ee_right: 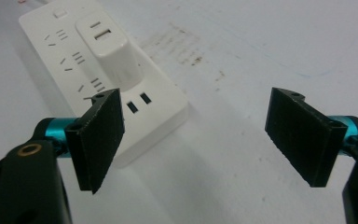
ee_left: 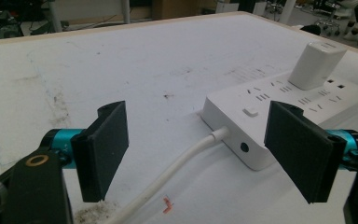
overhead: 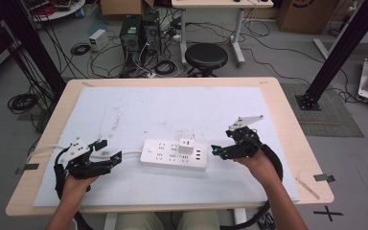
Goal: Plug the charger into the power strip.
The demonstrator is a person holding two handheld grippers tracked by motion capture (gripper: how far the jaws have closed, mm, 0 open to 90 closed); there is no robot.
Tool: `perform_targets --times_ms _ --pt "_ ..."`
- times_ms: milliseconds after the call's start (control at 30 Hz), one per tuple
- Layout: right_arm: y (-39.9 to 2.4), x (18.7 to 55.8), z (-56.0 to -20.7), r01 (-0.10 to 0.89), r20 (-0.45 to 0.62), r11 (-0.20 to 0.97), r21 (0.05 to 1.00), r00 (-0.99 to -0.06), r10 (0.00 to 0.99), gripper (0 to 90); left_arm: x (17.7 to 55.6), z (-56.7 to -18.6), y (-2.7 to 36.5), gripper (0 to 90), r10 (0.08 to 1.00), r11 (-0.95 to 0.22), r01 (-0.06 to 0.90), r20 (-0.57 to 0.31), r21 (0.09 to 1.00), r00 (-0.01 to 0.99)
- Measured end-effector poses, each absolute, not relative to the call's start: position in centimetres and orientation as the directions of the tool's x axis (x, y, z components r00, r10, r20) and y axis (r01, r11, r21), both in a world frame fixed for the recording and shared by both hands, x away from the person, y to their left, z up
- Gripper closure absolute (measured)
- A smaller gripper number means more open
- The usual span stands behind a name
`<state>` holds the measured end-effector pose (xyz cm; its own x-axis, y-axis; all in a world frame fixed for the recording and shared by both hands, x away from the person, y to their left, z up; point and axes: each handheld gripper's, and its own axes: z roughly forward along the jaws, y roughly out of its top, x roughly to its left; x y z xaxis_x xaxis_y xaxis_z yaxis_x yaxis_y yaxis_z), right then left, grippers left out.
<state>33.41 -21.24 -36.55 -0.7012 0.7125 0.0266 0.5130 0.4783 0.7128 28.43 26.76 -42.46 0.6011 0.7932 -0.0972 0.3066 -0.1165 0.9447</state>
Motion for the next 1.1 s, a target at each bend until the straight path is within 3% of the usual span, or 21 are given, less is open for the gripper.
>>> perform_targets --times_ms 367,1100 --pt "-24.5 30.9 -37.7 0.526 0.034 0.372 0.765 -0.609 0.792 18.1 28.5 -42.2 27.3 21.8 0.8 -0.113 0.315 -0.102 0.942 0.591" --pt "-26.4 29.2 -38.8 0.546 0.057 0.322 0.773 -0.565 0.823 18.0 28.1 -42.1 27.3 21.8 0.796 -0.134 0.314 -0.086 0.94 0.599"
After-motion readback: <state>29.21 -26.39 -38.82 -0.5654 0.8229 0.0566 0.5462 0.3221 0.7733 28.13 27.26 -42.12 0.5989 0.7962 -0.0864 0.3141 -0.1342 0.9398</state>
